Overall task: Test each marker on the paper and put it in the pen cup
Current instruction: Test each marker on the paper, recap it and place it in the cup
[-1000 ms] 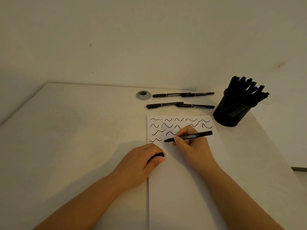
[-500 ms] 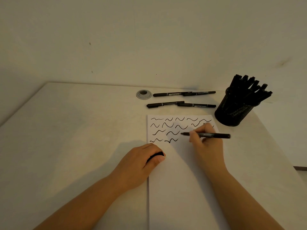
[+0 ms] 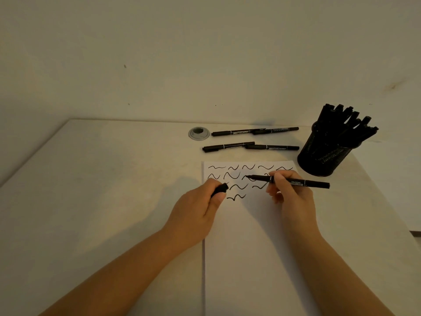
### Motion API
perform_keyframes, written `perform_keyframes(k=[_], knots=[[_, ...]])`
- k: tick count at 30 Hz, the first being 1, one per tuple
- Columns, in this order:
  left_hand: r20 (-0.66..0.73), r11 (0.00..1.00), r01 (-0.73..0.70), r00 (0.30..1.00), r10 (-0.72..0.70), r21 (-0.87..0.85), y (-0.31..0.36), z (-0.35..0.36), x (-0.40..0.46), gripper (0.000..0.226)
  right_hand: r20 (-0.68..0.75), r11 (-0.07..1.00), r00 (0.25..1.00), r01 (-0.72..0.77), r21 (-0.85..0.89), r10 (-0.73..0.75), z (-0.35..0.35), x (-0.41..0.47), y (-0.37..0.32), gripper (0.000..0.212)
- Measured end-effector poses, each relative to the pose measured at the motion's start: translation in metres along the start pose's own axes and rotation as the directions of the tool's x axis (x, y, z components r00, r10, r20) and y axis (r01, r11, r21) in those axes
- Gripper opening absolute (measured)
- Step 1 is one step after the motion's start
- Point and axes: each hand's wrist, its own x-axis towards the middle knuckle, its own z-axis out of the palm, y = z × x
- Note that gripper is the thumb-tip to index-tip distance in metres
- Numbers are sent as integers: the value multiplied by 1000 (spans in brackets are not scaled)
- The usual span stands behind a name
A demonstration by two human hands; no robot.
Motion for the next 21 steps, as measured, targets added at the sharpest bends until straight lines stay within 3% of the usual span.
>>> perform_keyframes(k=[3,7,15,17,21], knots=[[11,995,-51,999,50,87,4,5,6,29,53,988,996,-73,134,66,-1,2,0,36],[30,991,-76,997,74,110,0,7,6,30,106,961,988,-134,242,111,0,3,1,36],[29,998,-61,998,60,35,2,5,5,36,179,953,976,-167,253,124,3,2,2,42],[48,997,-70,996,69,35,2,6,4,41,186,953,975,-165,253,120,3,2,2,38],[54,999,-45,998,43,22,0,7,4,29,189,949,972,-183,256,136,3,2,2,22]])
